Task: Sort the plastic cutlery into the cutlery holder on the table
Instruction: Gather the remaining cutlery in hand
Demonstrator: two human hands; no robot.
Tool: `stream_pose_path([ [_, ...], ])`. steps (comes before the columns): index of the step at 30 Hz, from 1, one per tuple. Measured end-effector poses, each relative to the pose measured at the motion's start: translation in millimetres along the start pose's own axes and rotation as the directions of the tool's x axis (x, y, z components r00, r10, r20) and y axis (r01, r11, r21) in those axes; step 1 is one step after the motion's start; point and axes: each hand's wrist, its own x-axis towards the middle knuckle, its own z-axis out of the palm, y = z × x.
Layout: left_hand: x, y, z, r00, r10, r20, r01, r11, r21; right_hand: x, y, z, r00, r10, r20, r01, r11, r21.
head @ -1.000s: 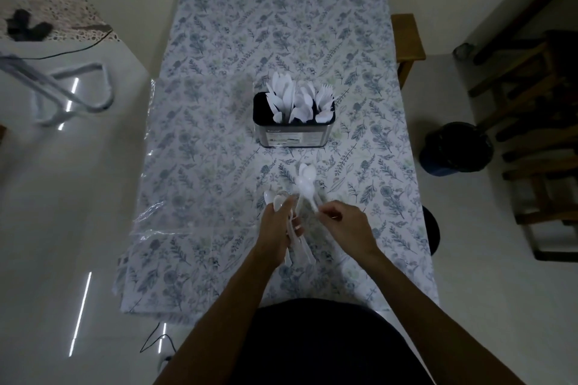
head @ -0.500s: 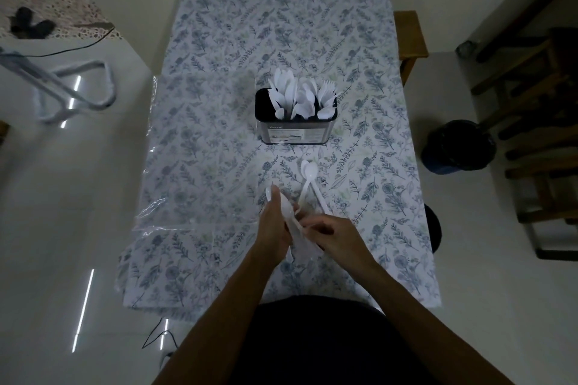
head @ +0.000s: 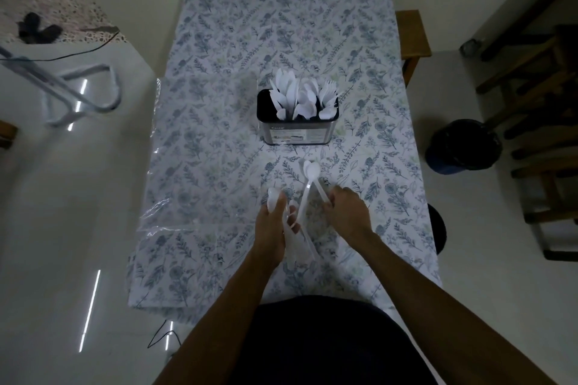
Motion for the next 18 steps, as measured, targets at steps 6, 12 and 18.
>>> stream_pose_path([
  [6, 2.0, -0.9, 0.8, 0.999, -0.015, -0.035, 0.013, 0.999, -0.037, -17.2, 13.9, -6.7, 0.992, 0.118, -0.043, -0.112, 0.987, 0.119],
  [12, 5.9, -4.8, 10.8, 0.997, -0.067, -0.033, 0.067, 0.998, -0.003, -39.9, 24.8, -21.1, 0.972, 0.108, -0.21, -0.069, 0.98, 0.185],
  [18, 7.6, -4.5, 14.7, 0.999, -0.039, -0.008, 0.039, 0.999, 0.034, -53.0, 21.9, -31.5, 0.947, -0.051, -0.317, 0.091, 0.989, 0.113],
])
